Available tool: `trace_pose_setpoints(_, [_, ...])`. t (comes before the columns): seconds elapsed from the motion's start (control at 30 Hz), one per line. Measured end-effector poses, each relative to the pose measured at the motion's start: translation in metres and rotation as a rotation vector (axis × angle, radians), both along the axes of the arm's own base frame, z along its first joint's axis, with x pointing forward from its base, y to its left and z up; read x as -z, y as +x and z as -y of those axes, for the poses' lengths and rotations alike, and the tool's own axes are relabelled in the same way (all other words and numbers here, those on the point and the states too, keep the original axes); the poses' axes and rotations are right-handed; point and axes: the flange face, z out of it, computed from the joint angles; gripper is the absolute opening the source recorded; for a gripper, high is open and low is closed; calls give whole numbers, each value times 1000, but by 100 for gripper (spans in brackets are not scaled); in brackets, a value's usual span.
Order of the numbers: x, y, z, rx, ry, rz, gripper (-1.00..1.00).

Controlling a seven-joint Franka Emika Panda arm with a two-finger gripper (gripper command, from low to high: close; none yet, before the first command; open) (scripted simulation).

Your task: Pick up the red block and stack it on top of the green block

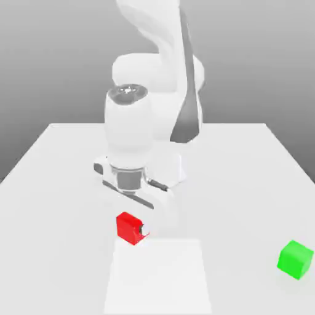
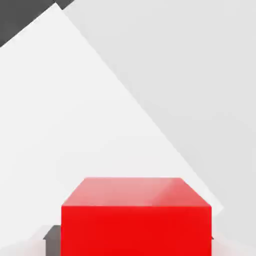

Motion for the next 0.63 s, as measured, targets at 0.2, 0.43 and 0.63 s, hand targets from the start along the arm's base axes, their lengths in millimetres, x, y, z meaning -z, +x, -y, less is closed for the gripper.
trace_pose_setpoints(0.2, [-16,21,-162,-292,-3,-3,-100])
trace_pose_setpoints(0.43, [-2,1,-283,-469,5,5,-100])
trace_pose_setpoints(0.63, [30,-1,-285,-474,5,4,100])
